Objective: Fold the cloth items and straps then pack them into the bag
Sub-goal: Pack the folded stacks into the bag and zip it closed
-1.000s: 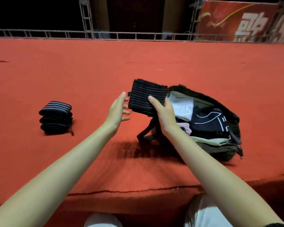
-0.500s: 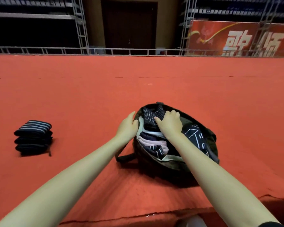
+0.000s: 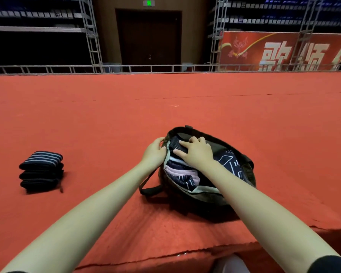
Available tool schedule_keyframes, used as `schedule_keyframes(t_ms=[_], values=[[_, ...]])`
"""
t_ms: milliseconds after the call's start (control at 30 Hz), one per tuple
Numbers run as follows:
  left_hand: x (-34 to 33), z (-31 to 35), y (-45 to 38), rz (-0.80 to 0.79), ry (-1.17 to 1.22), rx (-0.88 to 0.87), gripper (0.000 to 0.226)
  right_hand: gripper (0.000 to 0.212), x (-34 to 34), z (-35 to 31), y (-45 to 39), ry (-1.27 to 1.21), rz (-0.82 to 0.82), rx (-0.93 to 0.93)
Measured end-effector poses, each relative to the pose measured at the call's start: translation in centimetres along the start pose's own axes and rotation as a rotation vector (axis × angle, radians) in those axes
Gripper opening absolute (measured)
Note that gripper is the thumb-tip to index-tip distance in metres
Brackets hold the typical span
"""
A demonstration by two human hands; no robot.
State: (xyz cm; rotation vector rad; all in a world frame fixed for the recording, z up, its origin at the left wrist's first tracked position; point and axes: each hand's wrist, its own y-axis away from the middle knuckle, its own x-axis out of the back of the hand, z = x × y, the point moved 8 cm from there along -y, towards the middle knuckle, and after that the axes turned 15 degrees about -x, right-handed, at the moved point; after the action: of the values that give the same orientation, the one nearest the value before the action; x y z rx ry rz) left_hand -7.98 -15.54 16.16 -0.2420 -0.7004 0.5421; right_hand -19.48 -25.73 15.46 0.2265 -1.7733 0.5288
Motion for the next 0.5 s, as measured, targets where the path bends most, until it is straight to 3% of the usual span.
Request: schedule_keyframes(t_ms=[133, 267, 333, 500], values=[[1.0, -0.8, 0.5, 0.009, 0.120, 0.092, 0.040, 0.063, -0.4, -0.6, 0.4, 0.028, 0.050, -0.022], [3.2, -1.8, 1.3, 0.009, 0.114, 0.076, 0.038, 0.066, 2.8, -0.3, 2.7, -0.274, 0.342, 0.008], [5.1, -2.9, 1.7, 0.035, 0.079, 0.065, 0.036, 0.056, 4.8, -1.9, 4.4, -0.456, 0.408, 0.086], [11.6, -7.9, 4.0, 0.153, -0.091, 0.113, 0.037, 0.027, 4.2, -9.8, 7.0, -0.858, 0.042, 0.210]])
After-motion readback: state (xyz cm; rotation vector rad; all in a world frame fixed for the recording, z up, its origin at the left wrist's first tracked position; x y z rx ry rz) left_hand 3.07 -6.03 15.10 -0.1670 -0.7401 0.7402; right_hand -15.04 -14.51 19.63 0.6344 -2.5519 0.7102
